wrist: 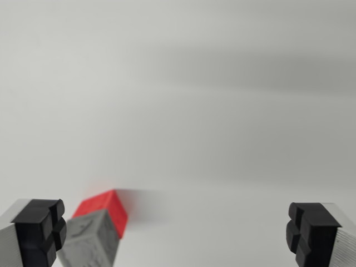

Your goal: Destack cube

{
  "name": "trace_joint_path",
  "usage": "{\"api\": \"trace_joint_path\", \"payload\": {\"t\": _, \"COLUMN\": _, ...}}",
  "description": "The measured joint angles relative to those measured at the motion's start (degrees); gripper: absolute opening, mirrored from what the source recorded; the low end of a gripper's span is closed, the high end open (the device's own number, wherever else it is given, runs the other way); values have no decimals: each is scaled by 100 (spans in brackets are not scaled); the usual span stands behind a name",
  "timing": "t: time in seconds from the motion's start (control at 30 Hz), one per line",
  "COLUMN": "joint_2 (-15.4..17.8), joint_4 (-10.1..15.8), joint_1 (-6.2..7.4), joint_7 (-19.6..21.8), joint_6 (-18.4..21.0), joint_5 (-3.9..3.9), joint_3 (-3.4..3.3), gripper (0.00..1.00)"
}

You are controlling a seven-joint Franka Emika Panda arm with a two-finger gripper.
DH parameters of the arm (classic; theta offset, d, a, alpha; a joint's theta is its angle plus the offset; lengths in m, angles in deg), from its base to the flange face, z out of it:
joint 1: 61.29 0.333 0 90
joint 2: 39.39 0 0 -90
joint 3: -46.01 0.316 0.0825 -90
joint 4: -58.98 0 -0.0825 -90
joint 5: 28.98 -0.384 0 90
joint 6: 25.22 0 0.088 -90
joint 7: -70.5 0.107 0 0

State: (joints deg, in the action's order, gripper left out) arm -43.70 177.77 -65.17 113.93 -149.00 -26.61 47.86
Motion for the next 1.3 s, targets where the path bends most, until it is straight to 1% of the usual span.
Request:
{"api": "trace_joint_path", "payload": {"t": 0.33, "joint_2": 235, "joint_4": 465, "joint_1": 35, "joint_7": -134, "joint_6": -219, "joint_5": -19, "joint_3": 55, "gripper": 100}}
{"api": "trace_joint_path", "payload": {"t": 0.53, "joint_2": 424, "joint_4": 832, "joint_1": 84, "joint_7": -243, "joint_6": -388, "joint_5": -45, "joint_3": 91, "gripper": 100}}
{"api": "trace_joint_path", "payload": {"t": 0.57, "joint_2": 439, "joint_4": 861, "joint_1": 89, "joint_7": -253, "joint_6": -404, "joint_5": -49, "joint_3": 93, "gripper": 100}}
{"api": "trace_joint_path", "payload": {"t": 0.77, "joint_2": 631, "joint_4": 1252, "joint_1": 148, "joint_7": -371, "joint_6": -588, "joint_5": -73, "joint_3": 125, "gripper": 100}}
{"api": "trace_joint_path", "payload": {"t": 0.8, "joint_2": 647, "joint_4": 1284, "joint_1": 153, "joint_7": -380, "joint_6": -605, "joint_5": -76, "joint_3": 129, "gripper": 100}}
{"api": "trace_joint_path", "payload": {"t": 1.3, "joint_2": 1112, "joint_4": 2246, "joint_1": 372, "joint_7": -677, "joint_6": -1080, "joint_5": -176, "joint_3": 207, "gripper": 100}}
